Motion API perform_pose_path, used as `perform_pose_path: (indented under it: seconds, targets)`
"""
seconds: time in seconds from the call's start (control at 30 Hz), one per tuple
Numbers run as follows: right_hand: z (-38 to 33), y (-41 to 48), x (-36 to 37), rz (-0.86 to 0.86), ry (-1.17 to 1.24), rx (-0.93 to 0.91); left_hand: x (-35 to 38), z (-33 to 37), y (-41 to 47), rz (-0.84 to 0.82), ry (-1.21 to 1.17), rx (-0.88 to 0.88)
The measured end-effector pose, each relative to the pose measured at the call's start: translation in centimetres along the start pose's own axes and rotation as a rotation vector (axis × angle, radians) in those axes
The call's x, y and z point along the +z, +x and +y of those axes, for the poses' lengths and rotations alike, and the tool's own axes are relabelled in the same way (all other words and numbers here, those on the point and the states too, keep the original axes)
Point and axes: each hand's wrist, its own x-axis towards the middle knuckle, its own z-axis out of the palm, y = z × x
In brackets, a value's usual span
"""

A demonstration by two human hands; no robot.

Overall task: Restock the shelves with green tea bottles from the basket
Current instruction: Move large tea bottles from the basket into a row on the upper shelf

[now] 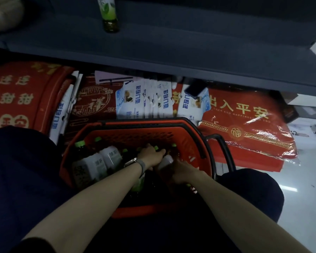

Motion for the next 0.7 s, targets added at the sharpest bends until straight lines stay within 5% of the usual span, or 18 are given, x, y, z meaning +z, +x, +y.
perform_pose_path:
  seconds: [0.4,0.57,0.7]
  targets:
    - [0.7,-0.5,0.0,0.127,0.054,-0.018,-0.2,1.2,0.6,-0.016,0.051,-0.063]
    - [0.2,-1.9,-1.3,0.204,0.07,-0.077,-1.7,2.0,-0.7,0.104,0.213,0.052]
    - [-0.3,-2.8,-2.9,0.241,0.201,-0.104,-3.9,2.8,-1.6,0.159,0.07,0.162]
